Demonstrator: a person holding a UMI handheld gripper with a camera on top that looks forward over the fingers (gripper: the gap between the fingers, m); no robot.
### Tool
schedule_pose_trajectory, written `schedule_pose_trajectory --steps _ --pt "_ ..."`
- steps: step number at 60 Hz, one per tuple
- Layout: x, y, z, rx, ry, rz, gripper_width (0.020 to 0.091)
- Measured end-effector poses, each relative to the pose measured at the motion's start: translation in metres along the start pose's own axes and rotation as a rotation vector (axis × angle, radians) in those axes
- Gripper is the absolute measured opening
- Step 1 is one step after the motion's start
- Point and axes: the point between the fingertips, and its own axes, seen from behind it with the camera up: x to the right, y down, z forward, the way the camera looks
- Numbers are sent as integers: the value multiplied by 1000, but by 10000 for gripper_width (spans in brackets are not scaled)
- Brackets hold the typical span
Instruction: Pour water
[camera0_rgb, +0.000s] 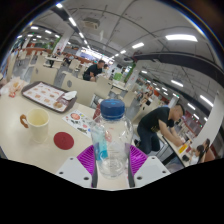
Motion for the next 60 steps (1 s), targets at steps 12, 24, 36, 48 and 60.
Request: schedule_pose_trajectory --steps 12,24,36,48,60 --pt "-30 -85 10 66 168 -510 412" --pt "-81 -122 28 90 292 -1065 411" --pt "-114 -121 43 102 315 -1375 412" --pt "-126 -117 45 87 271 -1361 411" --pt "-125 -136 35 116 156 -982 412"
